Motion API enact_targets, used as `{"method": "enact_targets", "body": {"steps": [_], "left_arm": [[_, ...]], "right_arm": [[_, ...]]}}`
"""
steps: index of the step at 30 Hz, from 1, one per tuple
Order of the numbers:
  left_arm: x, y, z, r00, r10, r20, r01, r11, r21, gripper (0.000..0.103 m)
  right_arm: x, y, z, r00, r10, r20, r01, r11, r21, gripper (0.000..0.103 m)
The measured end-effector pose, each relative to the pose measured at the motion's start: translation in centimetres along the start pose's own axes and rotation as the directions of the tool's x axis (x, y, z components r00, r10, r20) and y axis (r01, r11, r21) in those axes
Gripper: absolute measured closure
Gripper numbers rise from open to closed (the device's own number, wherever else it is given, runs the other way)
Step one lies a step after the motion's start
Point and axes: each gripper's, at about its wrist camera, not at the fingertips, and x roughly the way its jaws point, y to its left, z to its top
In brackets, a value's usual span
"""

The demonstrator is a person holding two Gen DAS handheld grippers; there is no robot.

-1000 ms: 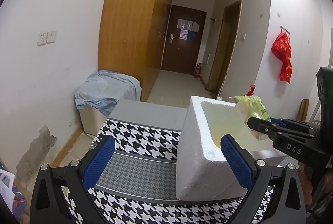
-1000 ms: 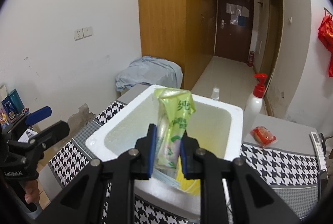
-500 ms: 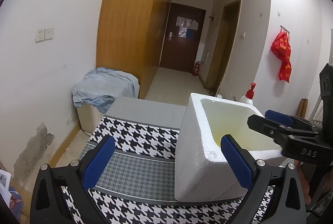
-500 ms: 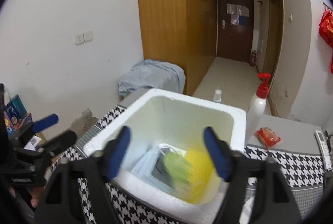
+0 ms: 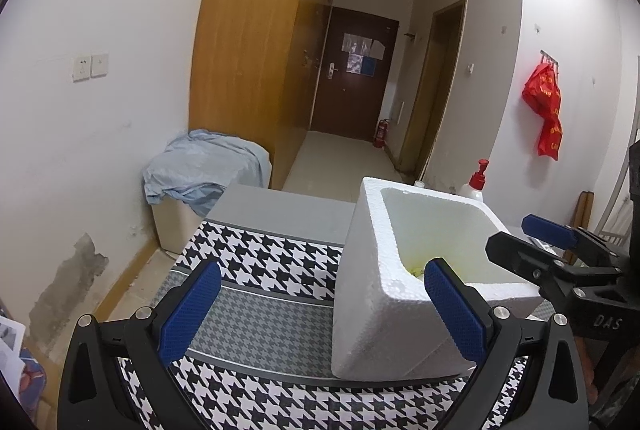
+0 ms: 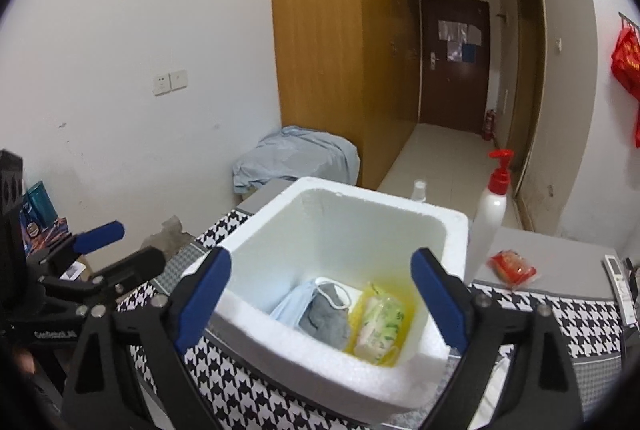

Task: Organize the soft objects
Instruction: 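Withdraw both grippers from the foam box toward the white towel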

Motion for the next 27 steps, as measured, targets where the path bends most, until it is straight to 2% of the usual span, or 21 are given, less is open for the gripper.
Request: {"method": "enact_targets", "body": {"steps": [9,15,27], "left_arm": [[-1.5,-0.4,-0.5,1.000,0.020,0.003,-0.020,1.000,-0.008,0.001],[-3.1,-1.8,-1.1,1.000,0.010,0.014,-0.010,1.000,0.010,0.001],[-4.9,-4.0,-2.0,1.000,-0.012,0.025,0.012,1.000,0.028,0.001]], "right_arm": [[-2.9,0.0,-0.3,0.999,-0.003,0.050,0.004,1.000,-0.007,0.009],[-4.1,0.4,-1.3,0.999,0.001,0.037,0.000,1.000,-0.017,0.009],[-7.5,-0.8,-3.4,0.997,0.025,0.074,-0.029,0.999,0.045,0.008]]}}
